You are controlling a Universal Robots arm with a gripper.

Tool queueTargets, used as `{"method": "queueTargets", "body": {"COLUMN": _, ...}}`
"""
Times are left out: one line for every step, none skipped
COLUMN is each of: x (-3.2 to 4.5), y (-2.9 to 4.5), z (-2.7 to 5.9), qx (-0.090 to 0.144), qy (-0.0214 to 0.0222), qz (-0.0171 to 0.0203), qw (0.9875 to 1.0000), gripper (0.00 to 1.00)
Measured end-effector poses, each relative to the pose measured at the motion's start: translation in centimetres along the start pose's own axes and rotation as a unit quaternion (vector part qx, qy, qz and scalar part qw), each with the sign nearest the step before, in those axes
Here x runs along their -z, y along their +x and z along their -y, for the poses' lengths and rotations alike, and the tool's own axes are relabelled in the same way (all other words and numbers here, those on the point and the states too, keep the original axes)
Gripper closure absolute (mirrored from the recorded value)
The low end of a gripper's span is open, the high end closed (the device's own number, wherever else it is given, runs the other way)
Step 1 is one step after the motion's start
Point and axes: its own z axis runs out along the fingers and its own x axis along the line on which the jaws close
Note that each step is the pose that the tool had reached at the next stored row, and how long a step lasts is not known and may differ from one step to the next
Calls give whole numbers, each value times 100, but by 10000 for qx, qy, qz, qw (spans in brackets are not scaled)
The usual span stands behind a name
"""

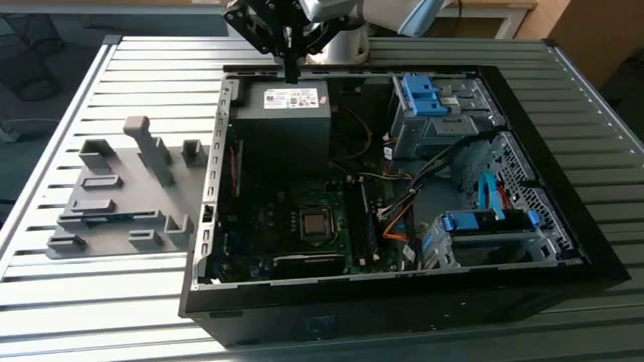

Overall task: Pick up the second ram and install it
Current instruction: 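Reach for the second ram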

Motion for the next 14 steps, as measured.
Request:
{"method": "queueTargets", "body": {"x": 0, "y": 0, "z": 0, "qx": 0, "qy": 0, "qz": 0, "qw": 10000, "gripper": 89}}
{"method": "queueTargets", "body": {"x": 0, "y": 0, "z": 0, "qx": 0, "qy": 0, "qz": 0, "qw": 10000, "gripper": 89}}
{"method": "queueTargets", "body": {"x": 0, "y": 6, "z": 0, "qx": 0, "qy": 0, "qz": 0, "qw": 10000, "gripper": 89}}
{"method": "queueTargets", "body": {"x": 0, "y": 7, "z": 0, "qx": 0, "qy": 0, "qz": 0, "qw": 10000, "gripper": 89}}
{"method": "queueTargets", "body": {"x": 1, "y": 8, "z": 1, "qx": 0, "qy": 0, "qz": 0, "qw": 10000, "gripper": 89}}
{"method": "queueTargets", "body": {"x": 1, "y": 11, "z": 1, "qx": -1, "qy": 0, "qz": 0, "qw": 10000, "gripper": 89}}
{"method": "queueTargets", "body": {"x": 0, "y": 15, "z": 1, "qx": -1, "qy": 0, "qz": 0, "qw": 10000, "gripper": 89}}
{"method": "queueTargets", "body": {"x": 1, "y": 16, "z": 1, "qx": 0, "qy": 0, "qz": 0, "qw": 10000, "gripper": 89}}
{"method": "queueTargets", "body": {"x": 1, "y": 19, "z": 1, "qx": 0, "qy": 0, "qz": 0, "qw": 10000, "gripper": 89}}
{"method": "queueTargets", "body": {"x": 0, "y": 21, "z": 1, "qx": 0, "qy": 0, "qz": 0, "qw": 10000, "gripper": 89}}
{"method": "queueTargets", "body": {"x": 1, "y": 23, "z": 2, "qx": 0, "qy": 0, "qz": 0, "qw": 10000, "gripper": 89}}
{"method": "queueTargets", "body": {"x": 1, "y": 25, "z": 2, "qx": 0, "qy": 0, "qz": 0, "qw": 10000, "gripper": 89}}
{"method": "queueTargets", "body": {"x": 1, "y": 27, "z": 2, "qx": 0, "qy": 0, "qz": 0, "qw": 10000, "gripper": 89}}
{"method": "queueTargets", "body": {"x": 1, "y": 29, "z": 2, "qx": 0, "qy": 0, "qz": 0, "qw": 10000, "gripper": 89}}
